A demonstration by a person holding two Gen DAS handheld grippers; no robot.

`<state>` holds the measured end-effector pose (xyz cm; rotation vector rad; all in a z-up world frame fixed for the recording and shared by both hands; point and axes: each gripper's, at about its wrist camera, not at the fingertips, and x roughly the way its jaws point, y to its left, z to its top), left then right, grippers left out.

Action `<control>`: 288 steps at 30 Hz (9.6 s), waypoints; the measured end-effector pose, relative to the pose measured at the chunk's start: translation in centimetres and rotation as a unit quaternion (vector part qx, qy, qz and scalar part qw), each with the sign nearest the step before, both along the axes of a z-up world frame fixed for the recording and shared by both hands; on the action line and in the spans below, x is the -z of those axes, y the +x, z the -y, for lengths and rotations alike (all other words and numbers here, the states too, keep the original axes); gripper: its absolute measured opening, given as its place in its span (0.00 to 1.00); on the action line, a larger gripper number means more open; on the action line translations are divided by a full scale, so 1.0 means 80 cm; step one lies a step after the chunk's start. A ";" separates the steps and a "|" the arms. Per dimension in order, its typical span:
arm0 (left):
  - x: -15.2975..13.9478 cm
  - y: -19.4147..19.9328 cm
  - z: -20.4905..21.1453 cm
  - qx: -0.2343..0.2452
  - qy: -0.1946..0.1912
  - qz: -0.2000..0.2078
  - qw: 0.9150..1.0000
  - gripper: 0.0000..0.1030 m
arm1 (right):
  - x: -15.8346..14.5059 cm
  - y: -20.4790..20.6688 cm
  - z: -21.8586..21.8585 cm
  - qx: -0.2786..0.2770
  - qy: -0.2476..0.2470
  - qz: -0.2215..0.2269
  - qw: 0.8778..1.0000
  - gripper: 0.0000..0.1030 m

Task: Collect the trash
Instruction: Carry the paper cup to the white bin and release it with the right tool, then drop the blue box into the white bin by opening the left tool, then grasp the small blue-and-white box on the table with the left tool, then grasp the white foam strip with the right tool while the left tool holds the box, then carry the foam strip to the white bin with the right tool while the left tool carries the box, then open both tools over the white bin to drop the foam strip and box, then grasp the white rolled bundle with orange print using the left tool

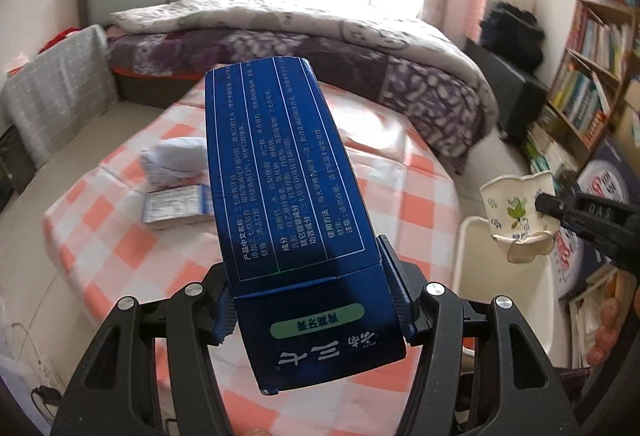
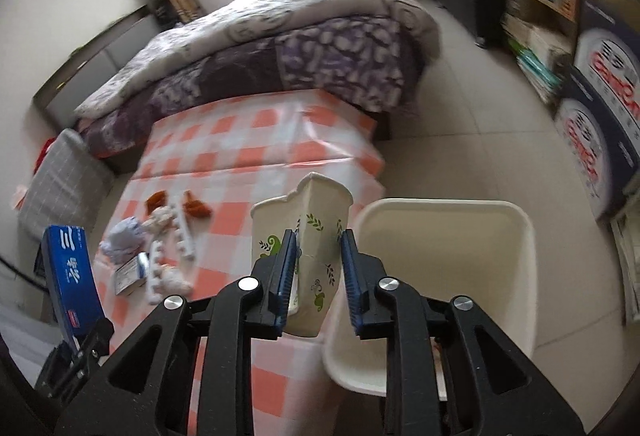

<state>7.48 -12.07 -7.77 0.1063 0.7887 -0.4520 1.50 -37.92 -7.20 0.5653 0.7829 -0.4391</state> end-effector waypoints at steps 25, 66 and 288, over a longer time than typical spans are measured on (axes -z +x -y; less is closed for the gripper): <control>0.062 -0.093 0.216 0.218 0.032 -0.057 0.974 0.63 | -0.026 -0.078 0.112 0.142 -0.004 0.064 0.988 0.66; 0.150 0.265 -0.073 0.072 0.293 -0.129 0.945 0.82 | 0.012 0.061 -0.040 -0.097 0.081 -0.035 0.991 0.93; 0.105 0.031 0.026 -0.250 -0.001 -0.199 0.947 0.77 | -0.001 -0.069 0.111 0.112 0.075 0.035 0.990 0.92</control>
